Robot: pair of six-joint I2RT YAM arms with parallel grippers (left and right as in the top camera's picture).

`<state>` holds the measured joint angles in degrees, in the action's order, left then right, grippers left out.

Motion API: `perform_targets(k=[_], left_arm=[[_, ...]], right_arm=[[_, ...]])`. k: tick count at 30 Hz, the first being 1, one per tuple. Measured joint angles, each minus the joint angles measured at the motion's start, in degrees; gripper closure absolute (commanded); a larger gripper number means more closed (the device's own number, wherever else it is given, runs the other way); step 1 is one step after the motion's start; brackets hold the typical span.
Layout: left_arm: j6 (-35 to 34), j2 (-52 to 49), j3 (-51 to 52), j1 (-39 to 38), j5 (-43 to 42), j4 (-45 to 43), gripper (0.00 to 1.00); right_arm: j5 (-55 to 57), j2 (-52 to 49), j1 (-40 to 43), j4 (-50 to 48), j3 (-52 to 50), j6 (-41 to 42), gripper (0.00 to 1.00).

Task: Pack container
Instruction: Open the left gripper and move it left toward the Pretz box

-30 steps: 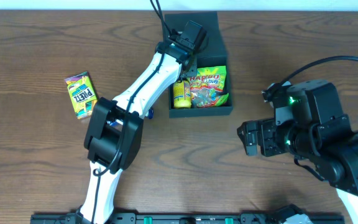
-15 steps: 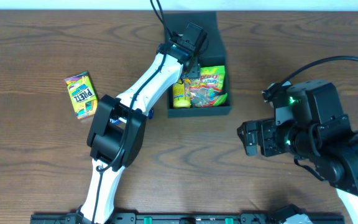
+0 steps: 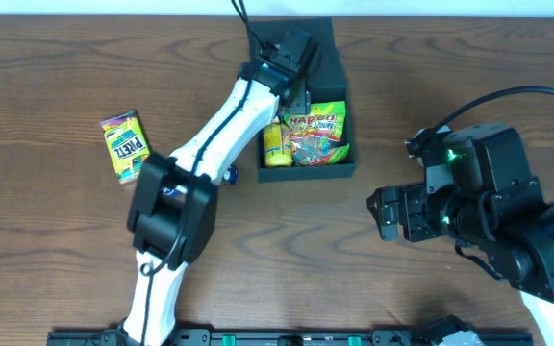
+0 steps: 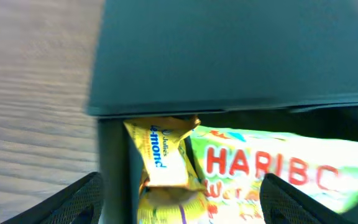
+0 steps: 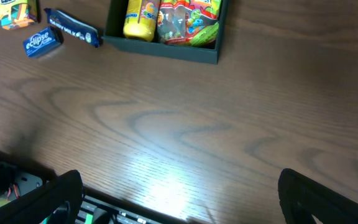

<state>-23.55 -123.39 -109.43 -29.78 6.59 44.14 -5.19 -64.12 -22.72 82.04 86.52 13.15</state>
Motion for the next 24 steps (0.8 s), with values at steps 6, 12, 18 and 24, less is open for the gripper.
perform_targets(k=[6, 12, 18, 24], left_arm=[[2.0, 12.5, -1.4, 0.8, 1.3, 5.3, 0.2], [3.0, 18.5, -2.1, 6.6, 2.8, 12.1, 0.2], [4.3, 18.4, -2.1, 15.7, 2.8, 19.6, 0.23], [5.6, 18.4, -2.1, 23.9, 0.7, 23.8, 0.21]], right_arm=[[0.0, 0.0, 0.0, 0.0, 0.0, 0.0, 0.01], [0.0, 0.0, 0.0, 0.0, 0.0, 0.0, 0.01], [0.0, 0.0, 0.0, 0.0, 0.0, 0.0, 0.01], [0.0, 0.0, 0.0, 0.0, 0.0, 0.0, 0.01]])
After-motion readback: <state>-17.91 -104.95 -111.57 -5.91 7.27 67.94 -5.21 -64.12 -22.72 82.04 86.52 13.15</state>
